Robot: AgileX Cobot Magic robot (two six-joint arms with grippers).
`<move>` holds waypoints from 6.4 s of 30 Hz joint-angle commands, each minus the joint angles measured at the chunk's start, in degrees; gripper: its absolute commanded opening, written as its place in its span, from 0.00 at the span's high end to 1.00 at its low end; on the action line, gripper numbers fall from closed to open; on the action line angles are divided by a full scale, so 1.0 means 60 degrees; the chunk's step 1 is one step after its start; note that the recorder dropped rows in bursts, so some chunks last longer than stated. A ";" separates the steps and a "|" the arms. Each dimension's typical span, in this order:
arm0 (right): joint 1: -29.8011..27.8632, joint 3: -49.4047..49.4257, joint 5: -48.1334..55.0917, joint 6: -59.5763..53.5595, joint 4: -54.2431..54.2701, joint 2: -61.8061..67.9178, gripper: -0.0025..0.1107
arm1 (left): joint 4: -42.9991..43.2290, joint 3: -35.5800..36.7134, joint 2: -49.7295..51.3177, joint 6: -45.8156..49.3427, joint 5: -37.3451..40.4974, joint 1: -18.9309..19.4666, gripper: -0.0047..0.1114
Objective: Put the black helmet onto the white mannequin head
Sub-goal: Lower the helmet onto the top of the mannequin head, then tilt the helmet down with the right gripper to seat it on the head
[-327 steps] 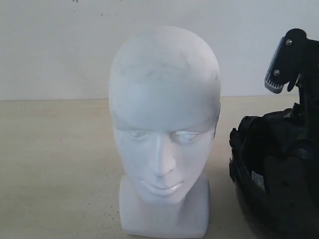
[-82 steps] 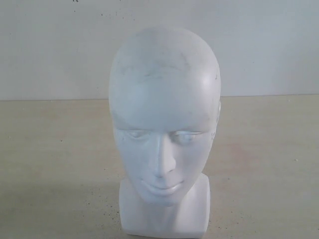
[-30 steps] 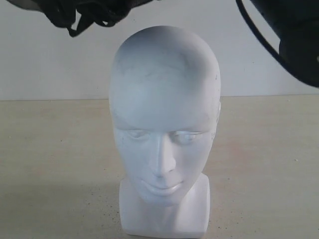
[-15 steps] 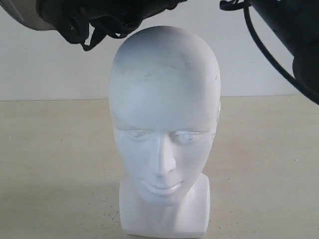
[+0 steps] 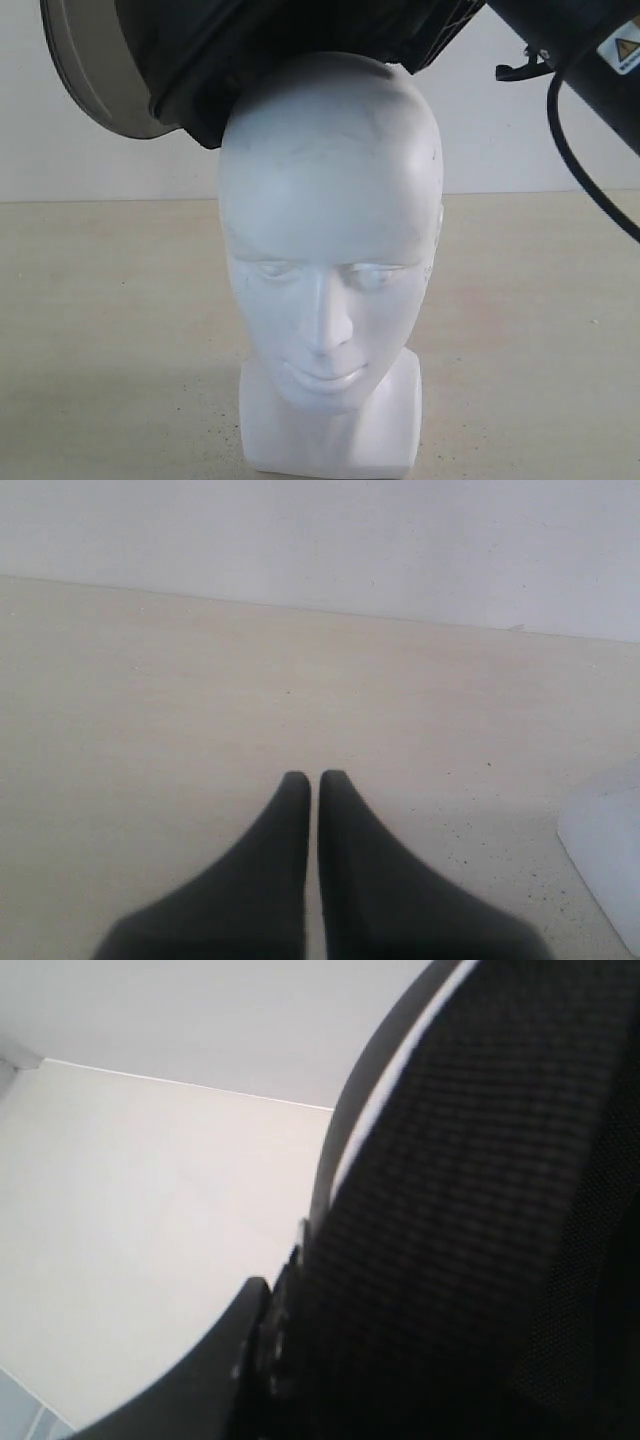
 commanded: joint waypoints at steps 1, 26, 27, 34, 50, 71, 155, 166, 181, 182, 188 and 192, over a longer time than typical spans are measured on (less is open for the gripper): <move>-0.0109 0.0087 -0.0806 -0.0092 -0.0168 -0.0300 0.98 | -0.0033 0.0034 -0.0020 0.0026 -0.0042 0.0033 0.92; -0.0047 0.1537 -0.0806 -0.0510 0.0448 -0.0395 0.98 | -0.0033 0.0034 -0.0020 0.0026 -0.0042 0.0033 0.92; 0.0015 0.1608 -0.0806 -0.0510 0.0652 -0.0395 0.98 | -0.0033 0.0034 -0.0020 0.0026 -0.0042 0.0033 0.92; 0.0108 0.1664 -0.0806 -0.0418 0.1066 -0.0559 0.98 | -0.0033 0.0034 -0.0020 0.0026 -0.0042 0.0033 0.92; 0.0108 0.2227 -0.0806 -0.0566 0.1099 -0.0584 0.98 | -0.0033 0.0034 -0.0020 0.0026 -0.0042 0.0033 0.92; 0.0122 0.2551 -0.0806 -0.0309 0.1618 -0.0584 0.98 | -0.0033 0.0034 -0.0020 0.0026 -0.0042 0.0033 0.92; 0.0688 0.6135 -0.0806 -0.2287 0.2233 -0.1451 0.98 | -0.0033 0.0034 -0.0020 0.0026 -0.0042 0.0033 0.92; 0.0688 0.6428 -0.0806 -0.2287 0.2276 -0.1451 0.98 | -0.0033 0.0034 -0.0020 0.0026 -0.0042 0.0033 0.92; 0.0688 0.6428 -0.0806 -0.2201 0.2056 -0.1451 0.98 | -0.0033 0.0034 -0.0020 0.0026 -0.0042 0.0033 0.92; 0.0688 0.6428 -0.0806 -0.2201 0.2056 -0.1451 0.98 | -0.0033 0.0034 -0.0020 0.0026 -0.0042 0.0033 0.92; 0.0688 0.6448 -0.0806 -0.2056 0.2121 -0.1451 0.98 | -0.0033 0.0034 -0.0020 0.0026 -0.0042 0.0033 0.92; 0.0688 0.6604 -0.0659 -0.2056 0.2172 -0.1451 0.98 | -0.0033 0.0034 -0.0020 0.0026 -0.0042 0.0033 0.92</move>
